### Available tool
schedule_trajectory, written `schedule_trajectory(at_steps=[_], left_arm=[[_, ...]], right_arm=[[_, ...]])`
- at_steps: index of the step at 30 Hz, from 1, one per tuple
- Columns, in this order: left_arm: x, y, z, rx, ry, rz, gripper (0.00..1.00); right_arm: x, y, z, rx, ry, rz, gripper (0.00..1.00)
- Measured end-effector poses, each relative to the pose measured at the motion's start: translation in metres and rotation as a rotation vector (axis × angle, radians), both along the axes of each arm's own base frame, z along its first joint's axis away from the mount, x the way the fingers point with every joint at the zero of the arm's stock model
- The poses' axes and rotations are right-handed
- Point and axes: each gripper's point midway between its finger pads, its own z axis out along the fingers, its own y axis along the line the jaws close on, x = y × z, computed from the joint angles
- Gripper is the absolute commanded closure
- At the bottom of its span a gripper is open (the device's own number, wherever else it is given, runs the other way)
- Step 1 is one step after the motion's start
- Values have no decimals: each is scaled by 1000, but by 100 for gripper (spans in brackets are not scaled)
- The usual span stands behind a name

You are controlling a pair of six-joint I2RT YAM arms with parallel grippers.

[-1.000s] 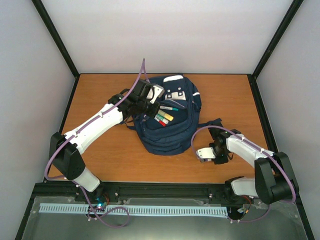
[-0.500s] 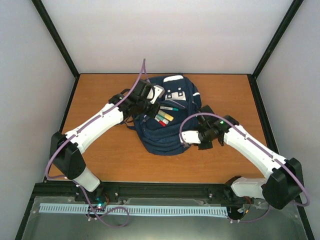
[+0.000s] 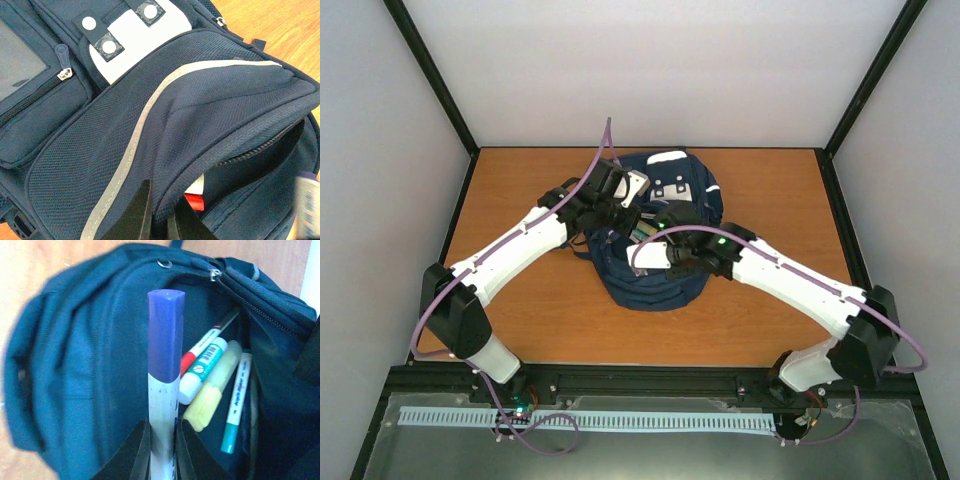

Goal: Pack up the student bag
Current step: Pick up the stationery from the center of the board, then place the stationery in the student bag.

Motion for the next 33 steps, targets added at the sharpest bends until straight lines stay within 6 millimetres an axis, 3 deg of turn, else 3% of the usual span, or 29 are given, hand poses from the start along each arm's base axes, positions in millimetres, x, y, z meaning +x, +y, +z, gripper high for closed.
schedule_trajectory(at_steps=[7, 15, 22, 28, 31, 33], left_arm=[[0, 0, 0, -1, 2, -1, 98], [0, 0, 0, -5, 4, -3, 98], [-1, 0, 0, -5, 4, -3, 98], [-3, -3, -1, -10, 15, -11, 98], [-1, -2, -3, -6, 19, -4, 98], [0, -3, -8, -3, 30, 1, 98]], right_arm=[[47, 12, -20, -95, -159, -76, 89], [71, 10, -29, -144, -262, -134, 74], [69, 7, -30, -126, -244, -165, 70], [44, -9, -25, -64, -131, -197, 66], [31, -21, -1, 57, -65, -225, 65], [34, -38, 23, 166, -43, -283, 65]])
